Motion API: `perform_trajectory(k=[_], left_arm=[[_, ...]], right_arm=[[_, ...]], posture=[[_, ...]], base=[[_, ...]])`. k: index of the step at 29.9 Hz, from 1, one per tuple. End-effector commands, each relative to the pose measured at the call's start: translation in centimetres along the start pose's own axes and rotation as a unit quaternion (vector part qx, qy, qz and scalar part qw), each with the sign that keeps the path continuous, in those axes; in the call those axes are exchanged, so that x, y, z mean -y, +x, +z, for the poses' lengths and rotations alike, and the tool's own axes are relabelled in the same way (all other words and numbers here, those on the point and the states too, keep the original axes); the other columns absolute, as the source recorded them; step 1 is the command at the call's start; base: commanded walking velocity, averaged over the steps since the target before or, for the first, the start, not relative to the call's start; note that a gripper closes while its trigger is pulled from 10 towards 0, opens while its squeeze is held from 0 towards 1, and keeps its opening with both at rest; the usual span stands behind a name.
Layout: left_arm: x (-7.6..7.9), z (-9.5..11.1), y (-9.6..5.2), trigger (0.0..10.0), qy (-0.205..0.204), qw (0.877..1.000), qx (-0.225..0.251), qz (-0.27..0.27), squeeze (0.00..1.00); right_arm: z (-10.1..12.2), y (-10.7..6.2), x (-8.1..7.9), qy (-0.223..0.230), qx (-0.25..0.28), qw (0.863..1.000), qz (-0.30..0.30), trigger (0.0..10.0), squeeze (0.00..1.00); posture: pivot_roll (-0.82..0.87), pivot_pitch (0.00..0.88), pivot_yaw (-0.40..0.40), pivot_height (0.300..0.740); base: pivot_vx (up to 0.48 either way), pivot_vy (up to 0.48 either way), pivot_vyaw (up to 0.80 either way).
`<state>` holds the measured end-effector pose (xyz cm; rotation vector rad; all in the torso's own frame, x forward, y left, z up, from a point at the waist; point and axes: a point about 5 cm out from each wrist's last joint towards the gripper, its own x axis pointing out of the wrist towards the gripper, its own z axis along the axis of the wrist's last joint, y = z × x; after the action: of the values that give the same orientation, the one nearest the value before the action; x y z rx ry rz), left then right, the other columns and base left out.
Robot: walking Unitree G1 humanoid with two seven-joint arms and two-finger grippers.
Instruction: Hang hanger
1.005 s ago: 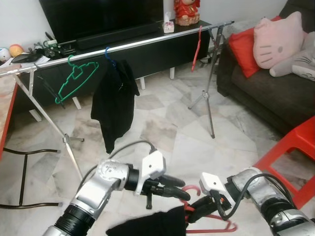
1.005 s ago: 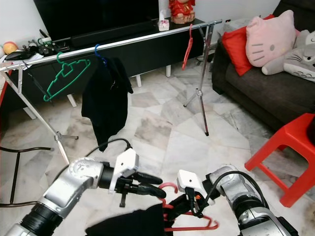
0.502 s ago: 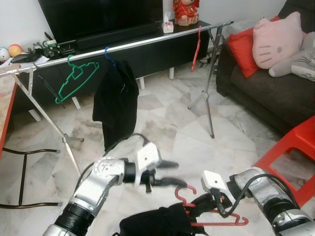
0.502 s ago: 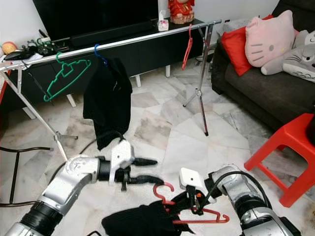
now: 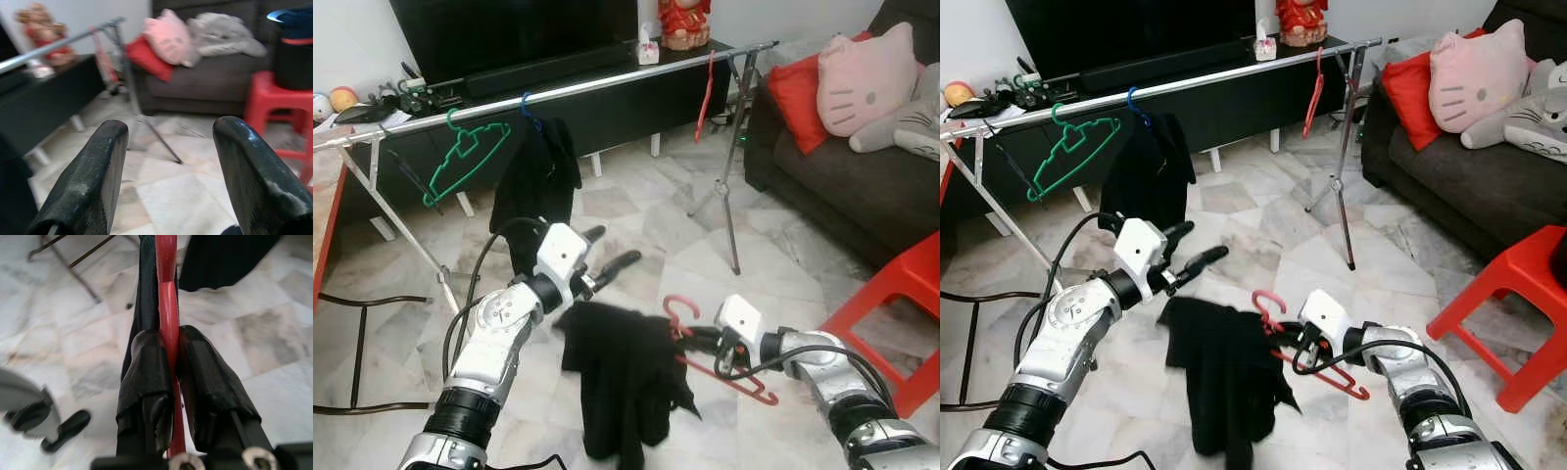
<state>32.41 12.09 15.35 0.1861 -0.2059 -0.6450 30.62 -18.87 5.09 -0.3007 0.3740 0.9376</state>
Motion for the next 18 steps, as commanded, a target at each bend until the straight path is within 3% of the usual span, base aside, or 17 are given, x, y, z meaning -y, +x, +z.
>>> perform_trajectory(k=[1, 6, 15, 17, 18], left_arm=[[-1.4, 0.0, -0.2, 10.0, 0.016, 0.998, -0.001, 0.063, 0.0], [-1.8, -0.6, -0.9, 10.0, 0.011, 0.991, -0.009, 0.133, 0.0], [-1.5, -1.8, -1.5, 10.0, 0.006, 0.985, -0.027, 0.173, 0.0], [-0.7, -2.4, -1.5, 10.0, 0.001, 0.981, -0.035, 0.191, 0.0], [0.6, -3.0, -1.4, 10.0, -0.009, 0.976, -0.046, 0.214, 0.0]], right_arm=[[1.3, 0.2, 0.9, -0.002, 0.04, 0.998, -0.053, 0.0, 0.0], [2.3, 0.7, 1.3, -0.002, 0.064, 0.993, -0.095, 0.0, 0.0], [3.6, 1.1, 1.9, 0.001, 0.093, 0.987, -0.134, 0.0, 0.0], [4.8, 1.6, 2.2, 0.0, 0.11, 0.981, -0.159, 0.0, 0.0], [6.5, 2.2, 2.4, 0.002, 0.14, 0.973, -0.183, 0.0, 0.0]], posture=[[-0.19, 0.0, 0.072, 0.74], [-0.19, 0.0, 0.074, 0.74], [-0.19, 0.0, 0.073, 0.74], [-0.19, 0.0, 0.073, 0.74], [-0.19, 0.0, 0.072, 0.74]], base=[[0.0, 0.0, 0.0], [0.0, 0.0, 0.0], [0.0, 0.0, 0.0], [0.0, 0.0, 0.0], [0.0, 0.0, 0.0]])
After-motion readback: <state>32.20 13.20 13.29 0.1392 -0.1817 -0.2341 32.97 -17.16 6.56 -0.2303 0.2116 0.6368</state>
